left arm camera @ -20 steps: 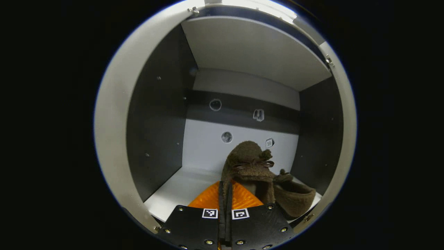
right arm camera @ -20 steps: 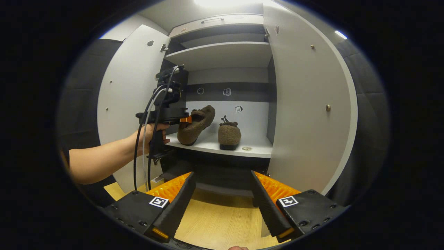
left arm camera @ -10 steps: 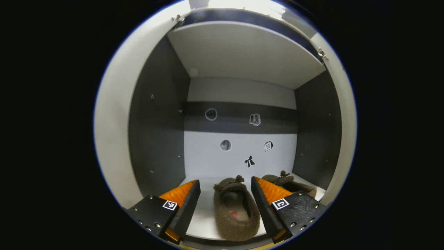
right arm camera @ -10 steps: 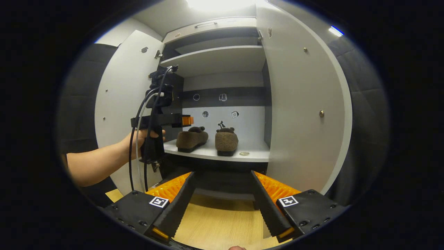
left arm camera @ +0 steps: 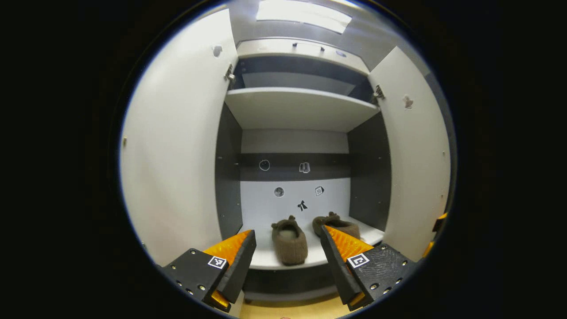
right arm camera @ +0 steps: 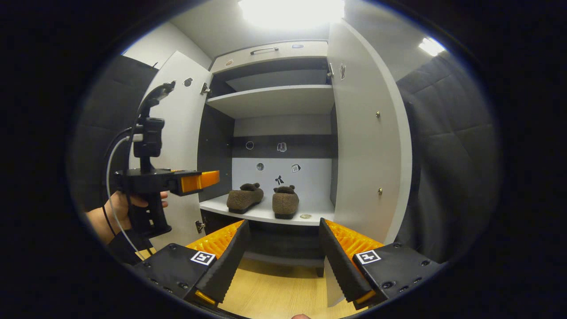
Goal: Grab one shoe with the right hand and put it into the shoe cabinet, grab the other shoe with the left hand and put it into the shoe cabinet; then close the right door with the right hand and the left door with the left hand.
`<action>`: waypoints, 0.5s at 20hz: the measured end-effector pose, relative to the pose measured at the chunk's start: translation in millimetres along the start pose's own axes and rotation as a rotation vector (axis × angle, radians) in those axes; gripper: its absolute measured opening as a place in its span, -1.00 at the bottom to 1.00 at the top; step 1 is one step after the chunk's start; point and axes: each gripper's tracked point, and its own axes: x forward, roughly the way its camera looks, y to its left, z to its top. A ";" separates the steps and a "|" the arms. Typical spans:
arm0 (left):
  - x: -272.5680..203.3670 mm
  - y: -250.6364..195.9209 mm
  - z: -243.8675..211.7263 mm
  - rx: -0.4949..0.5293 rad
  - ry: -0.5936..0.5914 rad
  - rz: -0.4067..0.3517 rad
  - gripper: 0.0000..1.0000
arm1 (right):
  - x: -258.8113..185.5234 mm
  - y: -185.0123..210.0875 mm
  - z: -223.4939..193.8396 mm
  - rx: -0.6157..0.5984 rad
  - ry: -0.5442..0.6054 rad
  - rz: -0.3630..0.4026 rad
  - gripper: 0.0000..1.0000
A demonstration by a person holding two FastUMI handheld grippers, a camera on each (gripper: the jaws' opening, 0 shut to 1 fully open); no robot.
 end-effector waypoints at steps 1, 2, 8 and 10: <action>-12.7 2.1 2.1 0.002 -0.003 0.002 0.59 | -4.8 1.2 3.4 0.001 -0.007 -0.001 0.98; -26.0 5.5 3.9 0.002 -0.006 0.011 0.59 | -9.3 2.8 5.3 0.001 -0.012 0.000 0.98; -86.6 24.5 -3.6 0.000 0.005 0.050 0.59 | -30.0 14.6 9.5 0.006 -0.024 0.020 0.98; -100.3 32.4 -4.5 0.010 0.012 0.071 0.59 | -36.1 14.6 9.3 -0.001 -0.024 0.021 0.98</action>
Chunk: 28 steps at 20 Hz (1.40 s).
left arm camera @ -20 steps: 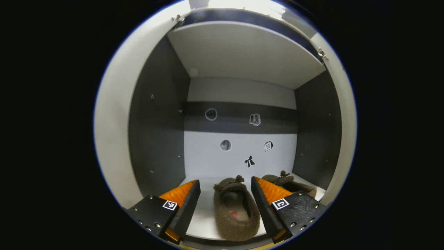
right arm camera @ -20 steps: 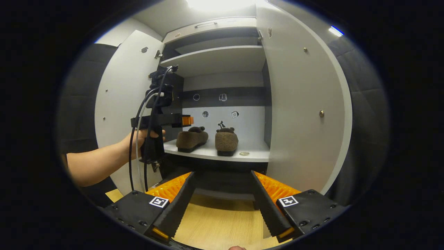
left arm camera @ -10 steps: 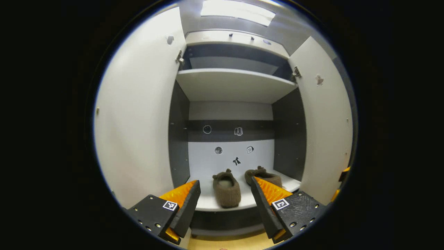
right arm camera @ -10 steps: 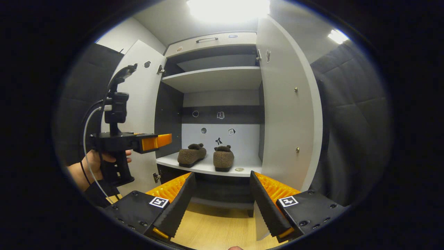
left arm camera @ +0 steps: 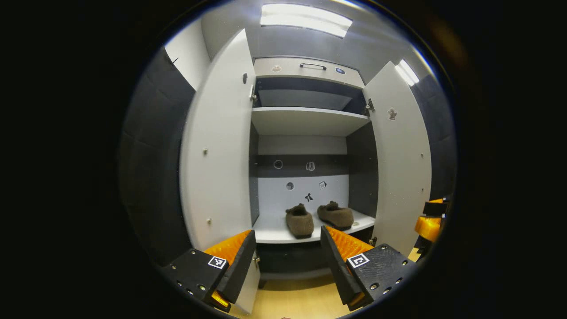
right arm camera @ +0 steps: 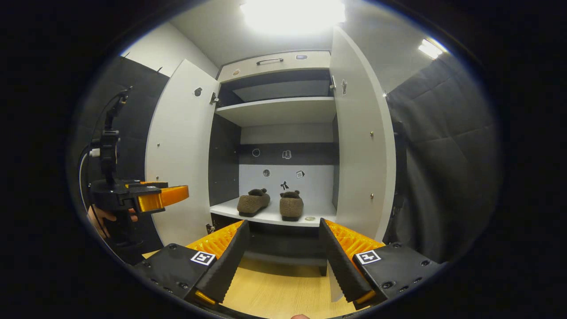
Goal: Grab one shoe with the right hand and put it into the shoe cabinet, grab the other shoe with the left hand and put it into the shoe cabinet; then close the right door with the right hand and the left door with the left hand.
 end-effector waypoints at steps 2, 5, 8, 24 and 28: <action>-10.8 2.7 -2.8 -0.004 0.010 0.004 0.59 | -6.0 -1.6 0.0 0.009 0.000 -0.001 0.98; -39.4 9.0 -8.4 0.004 0.020 0.010 0.59 | -12.8 -9.5 -2.5 0.009 0.006 -0.019 0.98; -52.8 11.5 -10.0 0.009 0.023 0.013 0.59 | -19.0 -26.3 -0.7 0.005 0.008 -0.058 0.99; -83.5 16.6 -19.2 0.018 0.032 0.027 0.59 | -39.3 -210.1 58.4 -0.038 -0.057 -0.558 0.90; -88.2 26.4 -21.1 0.015 0.038 0.053 0.59 | -19.1 -226.8 63.5 -0.008 -0.057 -0.624 0.90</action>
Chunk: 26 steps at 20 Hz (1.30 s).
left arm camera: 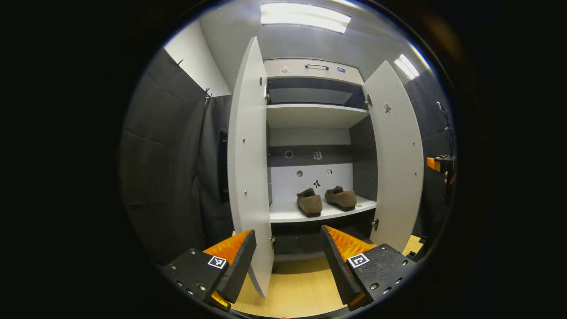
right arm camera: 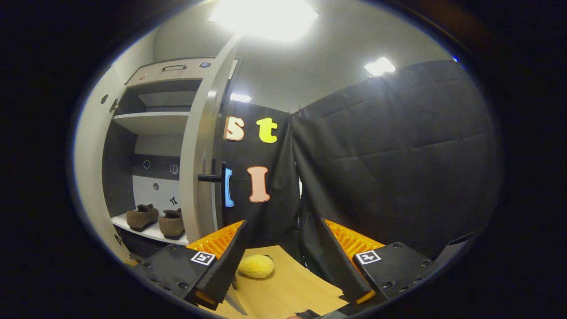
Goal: Grab one shoe with the right hand and put it into the shoe cabinet, grab the other shoe with the left hand and put it into the shoe cabinet; then close the right door with the right hand and the left door with the left hand.
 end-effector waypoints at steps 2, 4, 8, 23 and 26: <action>-1.4 6.9 0.2 0.001 -0.002 0.018 0.59 | 8.9 4.7 -5.7 0.004 0.016 -0.006 0.90; -4.2 15.0 0.0 0.001 -0.001 0.039 0.59 | 13.2 11.1 -12.5 -0.004 0.035 0.001 0.90; -7.5 31.0 0.3 0.000 0.002 0.074 0.59 | 9.6 17.5 -13.1 -0.030 0.023 -0.001 0.94; -10.7 46.1 0.0 -0.021 -0.010 0.084 0.59 | -22.1 101.0 -8.9 -0.030 0.012 0.188 0.93; -13.3 53.6 1.0 -0.023 -0.011 0.098 0.59 | -22.5 124.0 -8.8 -0.018 0.016 0.232 0.93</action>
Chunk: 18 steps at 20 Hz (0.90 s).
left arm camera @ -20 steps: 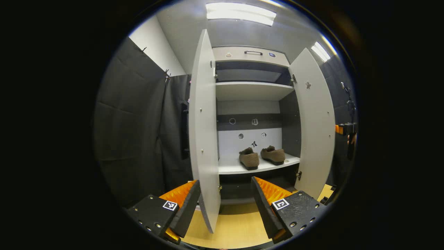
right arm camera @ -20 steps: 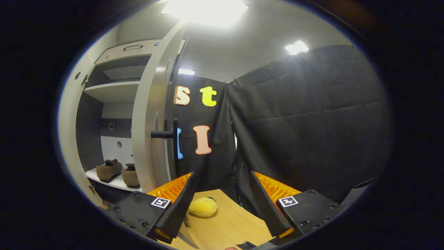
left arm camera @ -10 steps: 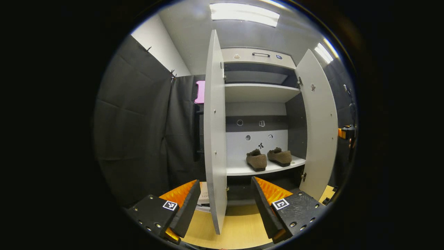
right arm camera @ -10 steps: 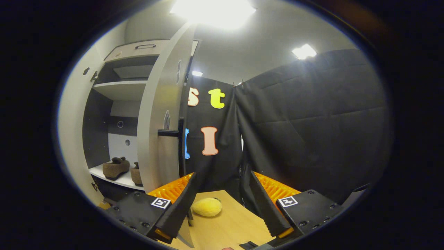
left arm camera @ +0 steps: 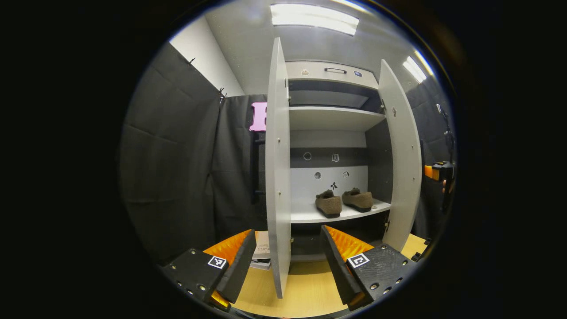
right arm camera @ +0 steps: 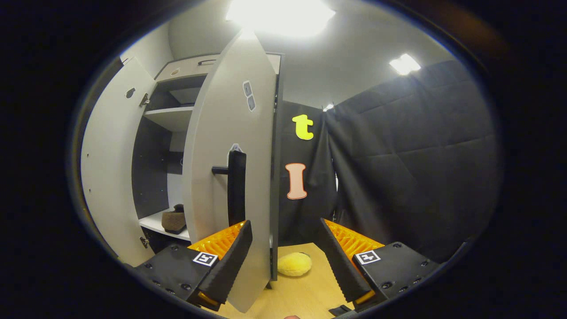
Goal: Grab one shoe with the right hand and put it into the shoe cabinet, grab the other shoe with the left hand and put it into the shoe cabinet; then close the right door with the right hand and the left door with the left hand.
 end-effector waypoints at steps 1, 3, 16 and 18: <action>-1.0 2.0 -0.8 0.001 0.001 0.007 0.59 | 1.6 6.5 0.1 0.006 0.002 0.015 0.93; -2.7 8.9 0.6 0.008 0.002 0.021 0.59 | 3.0 19.3 -1.0 0.017 0.003 0.049 0.93; -10.8 42.6 0.1 0.017 0.019 0.122 0.59 | 33.1 92.3 -10.1 0.023 0.028 0.201 0.84; -6.6 49.6 1.5 0.013 0.023 0.135 0.59 | 29.3 91.9 -10.7 0.045 0.029 0.211 0.84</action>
